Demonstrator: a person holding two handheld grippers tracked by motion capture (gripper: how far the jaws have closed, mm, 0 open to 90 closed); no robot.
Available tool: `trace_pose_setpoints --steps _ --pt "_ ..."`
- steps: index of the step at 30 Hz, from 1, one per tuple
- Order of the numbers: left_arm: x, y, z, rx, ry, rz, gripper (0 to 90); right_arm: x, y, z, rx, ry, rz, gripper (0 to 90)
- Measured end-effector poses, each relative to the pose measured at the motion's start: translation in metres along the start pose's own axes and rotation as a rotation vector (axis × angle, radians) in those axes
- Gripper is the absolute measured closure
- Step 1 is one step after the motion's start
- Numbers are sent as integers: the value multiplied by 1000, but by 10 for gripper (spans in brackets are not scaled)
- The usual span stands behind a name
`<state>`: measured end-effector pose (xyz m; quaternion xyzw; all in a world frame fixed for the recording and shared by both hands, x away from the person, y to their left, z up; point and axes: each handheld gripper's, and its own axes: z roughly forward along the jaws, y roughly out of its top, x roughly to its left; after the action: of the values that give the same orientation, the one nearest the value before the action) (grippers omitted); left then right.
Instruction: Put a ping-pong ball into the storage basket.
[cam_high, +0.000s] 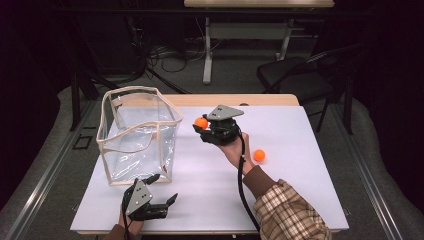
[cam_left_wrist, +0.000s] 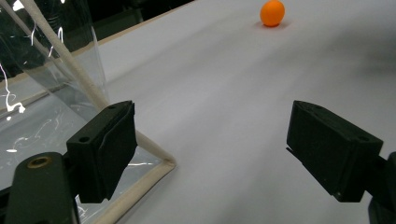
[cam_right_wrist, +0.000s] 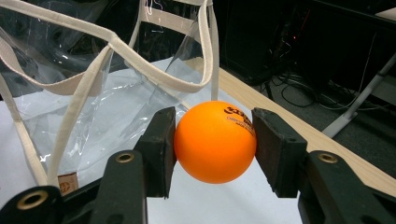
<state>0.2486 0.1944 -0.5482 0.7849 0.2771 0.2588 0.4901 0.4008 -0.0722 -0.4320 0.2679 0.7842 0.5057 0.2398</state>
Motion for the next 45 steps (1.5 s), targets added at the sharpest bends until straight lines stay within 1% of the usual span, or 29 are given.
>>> trace_pose_setpoints --steps 19,25,27,45 --pt "0 0 0 -1 0 -3 159 -1 14 7 -12 6 -3 509" --pt "0 0 0 -2 1 -3 159 -1 14 8 -13 6 -2 509" --pt "0 0 0 1 1 1 159 -1 19 11 -10 5 -12 509" --pt "0 0 1 -2 0 -1 159 -2 30 19 -23 11 -15 509"
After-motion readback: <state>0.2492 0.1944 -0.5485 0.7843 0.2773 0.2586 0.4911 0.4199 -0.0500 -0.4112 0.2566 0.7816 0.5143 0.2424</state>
